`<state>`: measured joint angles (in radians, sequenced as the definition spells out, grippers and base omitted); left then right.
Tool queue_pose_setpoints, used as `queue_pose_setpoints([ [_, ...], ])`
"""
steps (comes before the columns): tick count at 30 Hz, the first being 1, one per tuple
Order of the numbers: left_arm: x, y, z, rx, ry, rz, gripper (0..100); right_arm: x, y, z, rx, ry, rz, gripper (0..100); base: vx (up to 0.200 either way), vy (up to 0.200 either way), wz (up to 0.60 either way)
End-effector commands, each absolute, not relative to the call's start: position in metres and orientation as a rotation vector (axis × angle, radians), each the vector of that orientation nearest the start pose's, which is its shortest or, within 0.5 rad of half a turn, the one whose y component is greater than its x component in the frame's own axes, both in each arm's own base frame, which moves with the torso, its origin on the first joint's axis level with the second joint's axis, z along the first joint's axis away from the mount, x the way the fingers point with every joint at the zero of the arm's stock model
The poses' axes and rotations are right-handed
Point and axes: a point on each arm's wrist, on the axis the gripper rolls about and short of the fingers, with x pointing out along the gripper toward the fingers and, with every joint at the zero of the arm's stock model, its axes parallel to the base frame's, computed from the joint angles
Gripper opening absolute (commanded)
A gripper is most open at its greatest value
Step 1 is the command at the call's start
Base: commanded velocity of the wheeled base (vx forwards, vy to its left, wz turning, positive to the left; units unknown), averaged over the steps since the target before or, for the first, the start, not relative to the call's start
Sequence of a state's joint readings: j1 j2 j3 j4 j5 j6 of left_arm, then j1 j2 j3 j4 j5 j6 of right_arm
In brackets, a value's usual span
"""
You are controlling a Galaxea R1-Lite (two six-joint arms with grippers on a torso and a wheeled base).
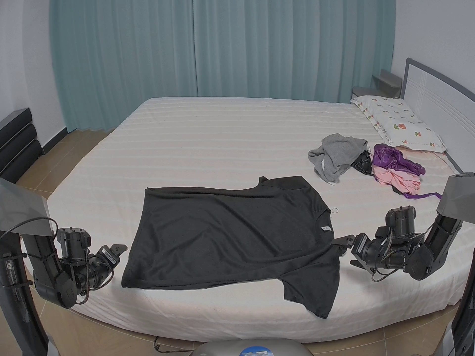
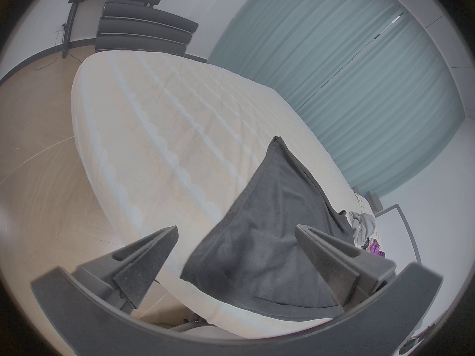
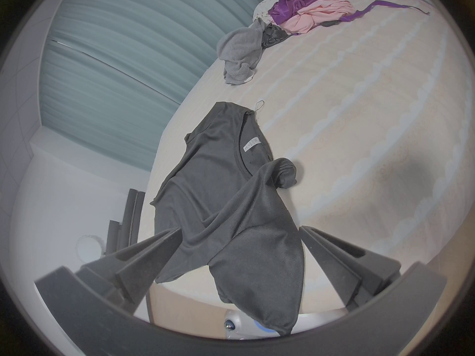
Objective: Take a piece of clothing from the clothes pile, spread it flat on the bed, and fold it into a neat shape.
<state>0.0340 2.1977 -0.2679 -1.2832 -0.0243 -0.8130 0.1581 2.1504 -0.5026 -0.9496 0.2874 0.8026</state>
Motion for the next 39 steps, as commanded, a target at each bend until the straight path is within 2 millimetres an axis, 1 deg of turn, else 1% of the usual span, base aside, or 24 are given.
queue_pose_setpoints([
  [1, 0.266, 0.006, -0.009, -0.799, 0.614, 0.264, 100, 0.300, 0.051, 0.006, 0.787, 0.823, 0.099, 100, 0.000, 0.000, 0.00],
  [5, 0.264, 0.004, -0.010, -0.796, 0.624, 0.261, 100, 0.299, 0.052, 0.003, 0.770, 0.832, 0.096, 100, 0.000, 0.000, 0.00],
  [9, 0.257, -0.011, -0.012, -0.772, 0.673, 0.220, 100, 0.298, 0.053, 0.002, 0.761, 0.837, 0.101, 100, 0.000, 0.000, 0.00],
  [14, 0.254, -0.018, -0.013, -0.762, 0.684, 0.210, 100, 0.298, 0.053, 0.002, 0.762, 0.835, 0.101, 100, 0.000, 0.000, 0.00],
  [19, 0.252, -0.024, -0.011, -0.787, 0.689, 0.198, 100, 0.297, 0.054, 0.002, 0.760, 0.839, 0.105, 100, -0.200, 0.000, 0.00],
  [23, 0.248, -0.031, -0.014, -0.772, 0.720, 0.183, 100, 0.297, 0.054, 0.002, 0.760, 0.839, 0.105, 100, -0.200, 0.000, 0.00],
  [28, 0.248, -0.032, -0.019, -0.766, 0.741, 0.187, 100, 0.297, 0.055, 0.001, 0.760, 0.844, 0.105, 100, 0.000, 0.000, 0.00],
  [29, 0.249, -0.032, -0.025, -0.759, 0.755, 0.196, 100, 0.297, 0.055, 0.001, 0.760, 0.844, 0.105, 100, 0.000, 0.000, 0.00],
  [30, 0.249, -0.032, -0.025, -0.759, 0.755, 0.196, 100, 0.297, 0.055, 0.001, 0.760, 0.844, 0.105, 100, 0.000, 0.000, 0.00],
  [31, 0.252, -0.033, -0.031, -0.750, 0.763, 0.214, 100, 0.298, 0.055, 0.001, 0.759, 0.843, 0.107, 100, 0.000, 0.000, 0.00],
  [34, 0.265, -0.035, -0.044, -0.717, 0.736, 0.270, 100, 0.298, 0.056, 0.001, 0.758, 0.842, 0.109, 100, 0.000, 0.000, 0.00],
  [35, 0.266, -0.035, -0.045, -0.716, 0.733, 0.272, 100, 0.298, 0.056, 0.001, 0.760, 0.842, 0.108, 100, 0.000, 0.000, 0.00],
  [37, 0.272, -0.039, -0.052, -0.693, 0.727, 0.283, 100, 0.298, 0.056, 0.001, 0.760, 0.841, 0.109, 100, 0.000, 0.000, 0.00],
  [39, 0.279, -0.043, -0.053, -0.684, 0.710, 0.267, 100, 0.299, 0.056, 0.001, 0.761, 0.839, 0.112, 100, 0.000, 0.000, 0.00],
])
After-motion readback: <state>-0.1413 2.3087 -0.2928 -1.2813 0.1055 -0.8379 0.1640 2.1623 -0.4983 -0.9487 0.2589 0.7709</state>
